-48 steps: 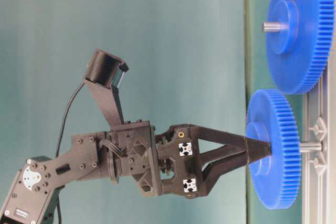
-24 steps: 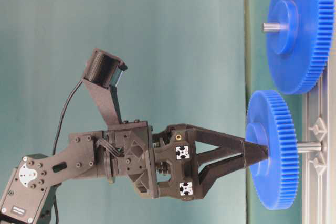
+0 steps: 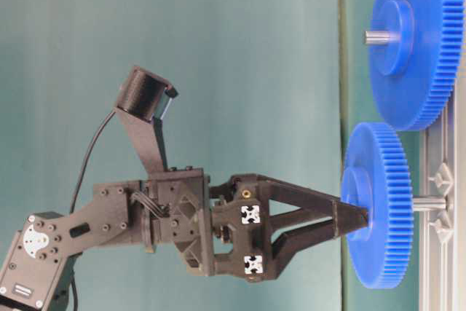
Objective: Insert the small gear onto the shaft.
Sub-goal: 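Open the left gripper to release the gear on the shaft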
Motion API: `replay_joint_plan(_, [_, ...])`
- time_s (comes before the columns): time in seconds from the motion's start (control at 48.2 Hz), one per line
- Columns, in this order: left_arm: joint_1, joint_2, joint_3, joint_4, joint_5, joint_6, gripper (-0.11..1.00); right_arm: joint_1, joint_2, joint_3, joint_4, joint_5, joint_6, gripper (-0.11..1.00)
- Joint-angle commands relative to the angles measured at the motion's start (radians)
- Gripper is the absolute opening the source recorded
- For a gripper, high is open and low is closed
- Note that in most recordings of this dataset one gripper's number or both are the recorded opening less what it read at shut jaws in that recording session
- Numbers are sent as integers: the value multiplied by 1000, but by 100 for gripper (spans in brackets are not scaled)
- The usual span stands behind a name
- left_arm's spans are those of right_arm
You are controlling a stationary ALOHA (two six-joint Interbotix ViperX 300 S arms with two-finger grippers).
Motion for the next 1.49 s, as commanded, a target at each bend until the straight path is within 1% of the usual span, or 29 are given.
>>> replay_joint_plan(0.0, [-2,-25,-40,5,2,2,77,-2,3,-12,2,-5,14,0])
replay_joint_plan(0.311, [-12,-26,-84,3,49,-2,76,-2,2,-11,3,-5,14,0])
replay_joint_plan(0.56, [-20,-52,-103,5,46,-6,76,-2,2,-11,3,-5,14,0])
replay_joint_plan(0.85, [-23,-64,-100,5,46,-9,76,-2,3,-11,2,-5,14,0])
replay_joint_plan(1.12, [-61,-103,-115,5,38,-12,76,-2,2,-11,2,-5,14,0])
replay_joint_plan(1.473, [-87,-193,-107,5,38,-66,76,-2,2,-9,3,-5,14,0])
